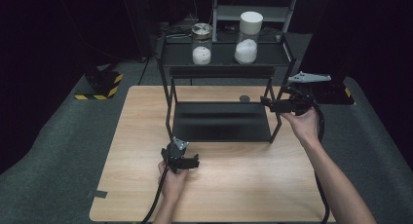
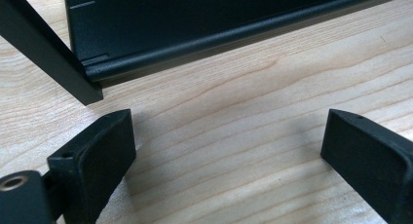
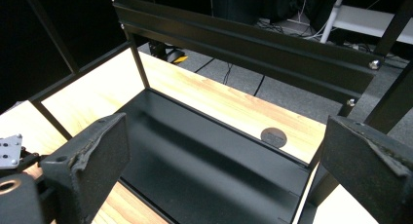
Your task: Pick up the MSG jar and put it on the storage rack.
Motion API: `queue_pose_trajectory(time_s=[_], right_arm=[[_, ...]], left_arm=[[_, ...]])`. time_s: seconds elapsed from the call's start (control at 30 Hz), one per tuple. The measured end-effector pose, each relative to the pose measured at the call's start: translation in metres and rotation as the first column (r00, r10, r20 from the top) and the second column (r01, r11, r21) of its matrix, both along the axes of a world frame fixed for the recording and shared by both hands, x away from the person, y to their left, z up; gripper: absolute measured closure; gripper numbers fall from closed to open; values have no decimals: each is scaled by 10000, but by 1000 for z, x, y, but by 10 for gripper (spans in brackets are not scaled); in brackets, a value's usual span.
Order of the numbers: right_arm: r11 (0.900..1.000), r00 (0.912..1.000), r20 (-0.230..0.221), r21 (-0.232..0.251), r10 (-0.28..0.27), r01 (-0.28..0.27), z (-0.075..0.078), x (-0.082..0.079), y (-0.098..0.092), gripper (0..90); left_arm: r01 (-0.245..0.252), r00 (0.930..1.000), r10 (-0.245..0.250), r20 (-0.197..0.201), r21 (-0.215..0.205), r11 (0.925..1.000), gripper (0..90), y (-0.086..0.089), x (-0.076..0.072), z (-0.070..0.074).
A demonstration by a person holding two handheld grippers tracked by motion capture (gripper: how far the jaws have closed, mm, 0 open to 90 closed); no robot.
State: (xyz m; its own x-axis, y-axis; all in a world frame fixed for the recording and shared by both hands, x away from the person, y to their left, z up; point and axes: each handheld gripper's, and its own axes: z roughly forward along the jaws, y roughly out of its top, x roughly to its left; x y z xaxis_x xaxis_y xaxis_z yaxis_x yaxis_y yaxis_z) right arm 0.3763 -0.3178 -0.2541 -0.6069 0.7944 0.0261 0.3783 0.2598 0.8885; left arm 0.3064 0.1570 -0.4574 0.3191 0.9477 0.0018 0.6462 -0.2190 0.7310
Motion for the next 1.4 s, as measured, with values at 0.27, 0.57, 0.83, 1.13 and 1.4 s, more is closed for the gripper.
queue_pose_trajectory(time_s=[0.27,0.57,0.83,1.13,1.4], right_arm=[[10000,9999,-111,-98,-3,2,-9,-1,0,36],[9996,9998,-197,-284,86,-92,-18,-1,3,36],[9986,9995,-202,-474,242,-252,-27,-2,6,36],[9978,9992,-233,-569,319,-332,-36,-2,10,37],[9970,9985,-415,-677,360,-387,-48,0,22,38]], left_arm=[[0,10000,0,-3,1,10000,57,0,0,0],[4,10000,-4,-3,4,10000,57,0,0,0],[2,10000,-2,-1,4,10000,57,0,0,0],[5,10000,-5,-4,7,10000,57,0,0,0],[2,10000,-2,-1,6,10000,57,0,0,0]])
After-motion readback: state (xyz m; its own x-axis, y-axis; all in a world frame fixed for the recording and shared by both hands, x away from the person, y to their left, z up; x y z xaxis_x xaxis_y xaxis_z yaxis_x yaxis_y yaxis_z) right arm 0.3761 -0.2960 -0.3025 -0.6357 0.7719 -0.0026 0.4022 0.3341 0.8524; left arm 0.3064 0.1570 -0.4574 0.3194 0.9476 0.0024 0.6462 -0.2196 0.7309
